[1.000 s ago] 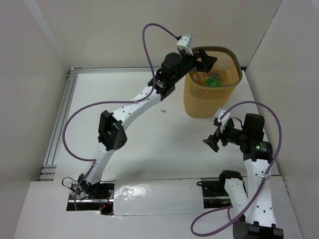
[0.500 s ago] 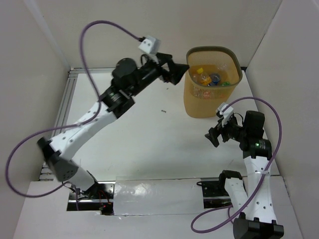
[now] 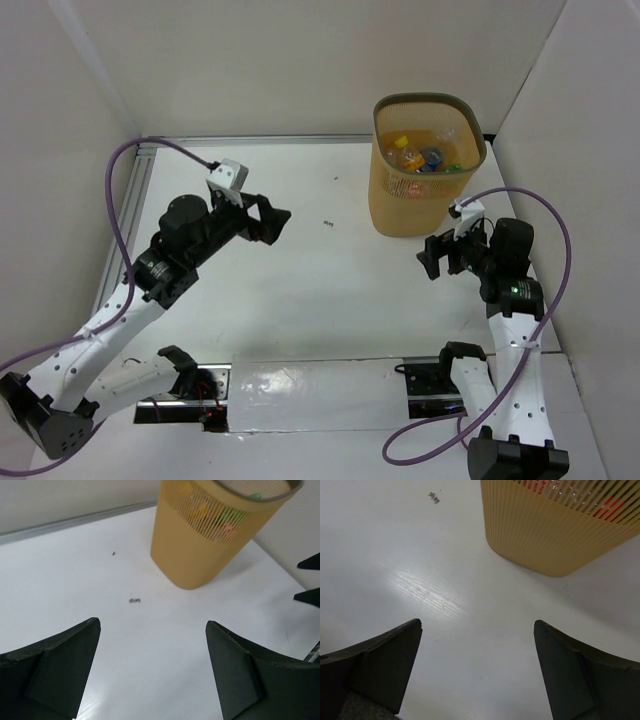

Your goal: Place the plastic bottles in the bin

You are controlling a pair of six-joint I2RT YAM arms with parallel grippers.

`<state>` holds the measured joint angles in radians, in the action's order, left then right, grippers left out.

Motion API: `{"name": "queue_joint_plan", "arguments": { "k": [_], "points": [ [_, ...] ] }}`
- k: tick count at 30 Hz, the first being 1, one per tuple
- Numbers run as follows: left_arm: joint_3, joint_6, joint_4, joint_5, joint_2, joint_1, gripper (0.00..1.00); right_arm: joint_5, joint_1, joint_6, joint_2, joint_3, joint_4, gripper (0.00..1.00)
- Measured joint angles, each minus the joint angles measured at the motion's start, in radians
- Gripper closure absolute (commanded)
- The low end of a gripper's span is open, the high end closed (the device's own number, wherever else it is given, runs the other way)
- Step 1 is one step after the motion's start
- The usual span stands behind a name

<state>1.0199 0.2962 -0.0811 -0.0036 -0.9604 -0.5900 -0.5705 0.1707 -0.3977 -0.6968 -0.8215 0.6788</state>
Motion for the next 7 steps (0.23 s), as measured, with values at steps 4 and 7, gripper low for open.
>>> {"name": "queue_joint_plan", "arguments": {
  "k": [4,7],
  "points": [
    [-0.076,0.023,-0.062,0.000,0.096,0.037,0.01,0.027,0.000,0.047,0.010,0.020,-0.032,0.00],
    [-0.103,0.033,-0.082,0.005,0.152,0.059,0.01,0.052,0.000,0.079,0.016,0.038,-0.051,0.00]
  ]
}}
